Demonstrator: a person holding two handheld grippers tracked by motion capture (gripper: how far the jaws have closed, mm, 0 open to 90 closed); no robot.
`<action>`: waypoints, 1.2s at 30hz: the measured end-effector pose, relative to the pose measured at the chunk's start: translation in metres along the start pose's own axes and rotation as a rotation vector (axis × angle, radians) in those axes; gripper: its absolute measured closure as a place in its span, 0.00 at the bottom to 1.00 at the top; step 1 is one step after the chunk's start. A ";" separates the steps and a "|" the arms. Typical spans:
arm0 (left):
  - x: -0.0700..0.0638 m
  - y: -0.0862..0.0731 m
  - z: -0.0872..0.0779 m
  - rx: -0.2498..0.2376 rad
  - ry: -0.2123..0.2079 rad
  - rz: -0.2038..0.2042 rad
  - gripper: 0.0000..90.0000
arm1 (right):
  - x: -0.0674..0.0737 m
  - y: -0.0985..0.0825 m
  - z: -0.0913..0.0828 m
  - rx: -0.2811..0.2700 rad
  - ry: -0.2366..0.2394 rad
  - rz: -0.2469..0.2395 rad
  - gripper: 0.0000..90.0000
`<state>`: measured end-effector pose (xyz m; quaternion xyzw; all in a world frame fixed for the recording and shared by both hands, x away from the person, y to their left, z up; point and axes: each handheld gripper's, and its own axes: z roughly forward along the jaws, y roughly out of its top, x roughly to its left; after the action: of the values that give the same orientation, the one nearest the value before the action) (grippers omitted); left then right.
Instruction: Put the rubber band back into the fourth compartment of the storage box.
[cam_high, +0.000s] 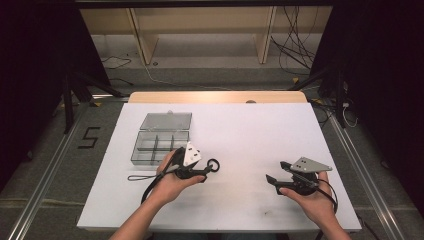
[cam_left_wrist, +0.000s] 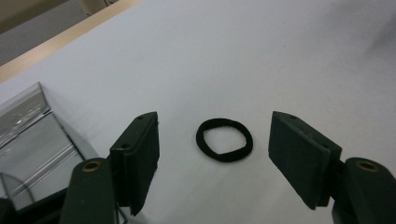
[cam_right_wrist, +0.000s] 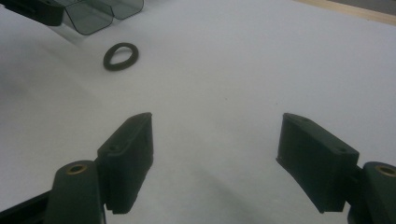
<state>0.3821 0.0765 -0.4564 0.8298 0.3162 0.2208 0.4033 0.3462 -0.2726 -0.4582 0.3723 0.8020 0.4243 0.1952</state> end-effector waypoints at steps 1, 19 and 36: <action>0.000 0.000 0.000 0.000 0.000 0.000 0.38 | 0.000 0.000 0.000 0.000 0.000 0.000 0.31; 0.000 -0.004 0.058 0.193 0.028 -0.100 0.60 | 0.001 0.001 -0.002 -0.003 0.014 -0.014 0.31; -0.004 -0.006 0.058 0.170 -0.009 -0.165 0.94 | 0.001 0.000 -0.001 0.003 0.020 -0.014 0.30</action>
<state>0.4133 0.0460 -0.4955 0.8333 0.3991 0.1556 0.3495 0.3450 -0.2720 -0.4575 0.3626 0.8071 0.4256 0.1897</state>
